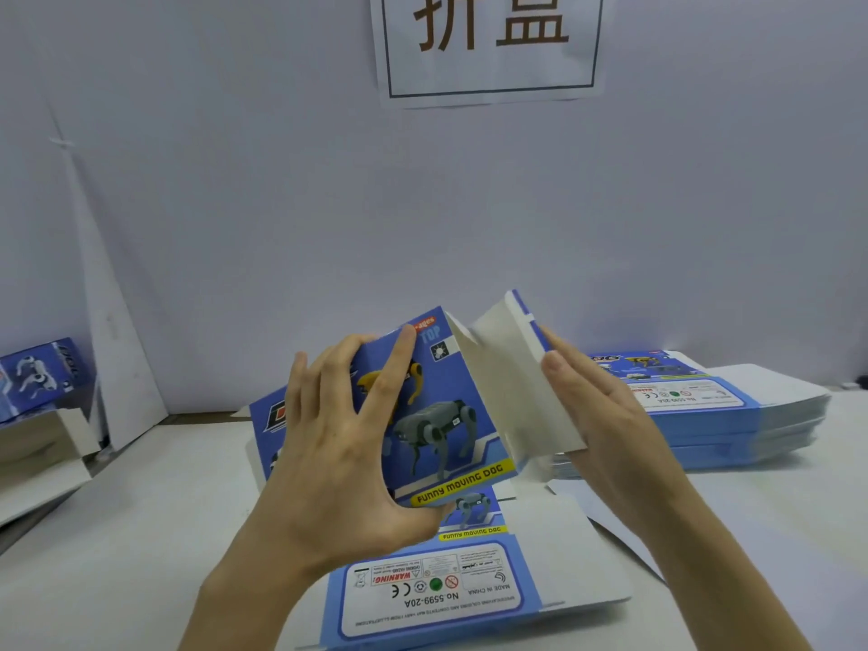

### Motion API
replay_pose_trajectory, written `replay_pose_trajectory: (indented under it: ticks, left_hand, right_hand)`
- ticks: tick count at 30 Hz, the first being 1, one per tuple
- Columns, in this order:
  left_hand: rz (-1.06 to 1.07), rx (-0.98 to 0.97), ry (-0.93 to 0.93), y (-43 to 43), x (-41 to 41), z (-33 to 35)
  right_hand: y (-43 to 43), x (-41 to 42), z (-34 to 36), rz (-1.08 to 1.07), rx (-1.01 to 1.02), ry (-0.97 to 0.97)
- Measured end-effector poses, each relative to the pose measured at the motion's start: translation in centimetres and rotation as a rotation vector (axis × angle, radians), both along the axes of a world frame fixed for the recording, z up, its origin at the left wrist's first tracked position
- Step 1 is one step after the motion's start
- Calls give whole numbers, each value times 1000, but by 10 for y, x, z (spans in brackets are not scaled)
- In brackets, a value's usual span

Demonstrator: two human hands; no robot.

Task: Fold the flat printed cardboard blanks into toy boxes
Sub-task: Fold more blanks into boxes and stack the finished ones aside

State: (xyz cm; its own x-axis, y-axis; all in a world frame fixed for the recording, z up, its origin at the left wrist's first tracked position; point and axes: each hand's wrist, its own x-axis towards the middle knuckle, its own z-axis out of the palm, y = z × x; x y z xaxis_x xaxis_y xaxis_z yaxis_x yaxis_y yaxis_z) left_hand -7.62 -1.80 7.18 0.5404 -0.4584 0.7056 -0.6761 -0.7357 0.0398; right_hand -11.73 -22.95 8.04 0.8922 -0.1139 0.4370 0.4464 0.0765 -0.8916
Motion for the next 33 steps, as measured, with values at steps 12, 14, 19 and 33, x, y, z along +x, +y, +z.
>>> replay_pose_trajectory:
  ticks: [12, 14, 19, 33]
  left_hand:
    - [36, 14, -31, -6, -8, 2]
    - [45, 31, -64, -9, -9, 1]
    - [66, 56, -80, -9, -9, 1]
    - [116, 27, -100, -4, -17, 11]
  right_hand:
    - [39, -8, -3, 15, -152, -114]
    - [42, -9, -4, 15, -163, -103]
    - [42, -9, -5, 107, -214, -57]
    - [35, -11, -5, 107, -413, -100]
